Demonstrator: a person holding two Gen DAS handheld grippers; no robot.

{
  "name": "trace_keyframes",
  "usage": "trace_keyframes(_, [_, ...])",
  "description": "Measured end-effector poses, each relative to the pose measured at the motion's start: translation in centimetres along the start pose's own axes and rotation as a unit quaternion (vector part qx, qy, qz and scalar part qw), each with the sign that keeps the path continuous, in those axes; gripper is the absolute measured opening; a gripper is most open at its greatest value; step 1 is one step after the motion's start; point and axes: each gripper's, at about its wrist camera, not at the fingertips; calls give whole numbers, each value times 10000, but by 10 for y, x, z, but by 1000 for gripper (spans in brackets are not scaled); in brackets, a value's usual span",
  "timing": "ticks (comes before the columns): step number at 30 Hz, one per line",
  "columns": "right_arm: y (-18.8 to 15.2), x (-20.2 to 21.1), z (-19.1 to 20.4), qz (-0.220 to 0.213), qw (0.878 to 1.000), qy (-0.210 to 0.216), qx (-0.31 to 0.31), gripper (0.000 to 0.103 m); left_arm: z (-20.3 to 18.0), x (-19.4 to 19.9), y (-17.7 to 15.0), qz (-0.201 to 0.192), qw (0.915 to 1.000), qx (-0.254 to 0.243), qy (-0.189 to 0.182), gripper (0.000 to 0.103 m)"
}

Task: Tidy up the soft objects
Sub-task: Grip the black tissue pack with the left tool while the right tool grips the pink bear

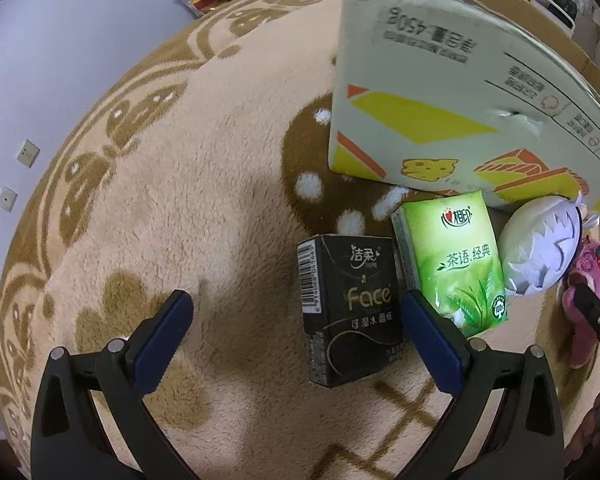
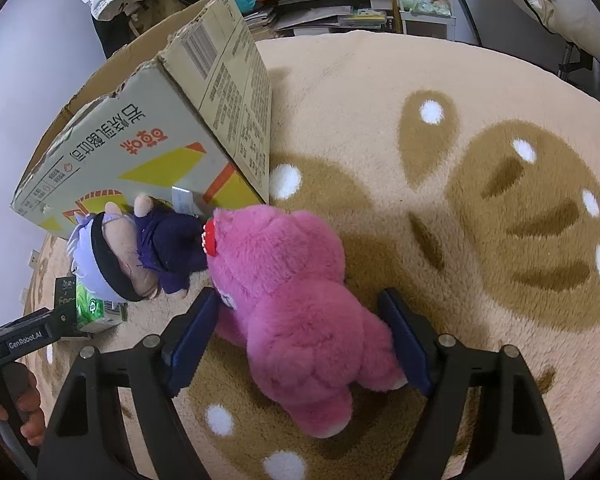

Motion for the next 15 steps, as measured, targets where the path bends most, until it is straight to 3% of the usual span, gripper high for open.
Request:
trace_keyframes(4, [0,0,-1,1,10000,-8,9,85,-4,3,-1,-47,9999,-101,-61,91])
trace_keyframes(9, [-1,0,-1,-30,10000,-13,-2,85,-6,4,0,-89,9998,-169,-68,89])
trace_keyframes(15, [-2,2,4,-63,9999,-56,109,83,-14,9,-2,-117,9990,-266,-341,59])
Point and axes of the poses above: each gripper's, at about its wrist camera, not at the fingertips, and x roughly against the way its jaws point, z to its left, y to its top, and after that the axes turned 14 degrees about -z, right-handed
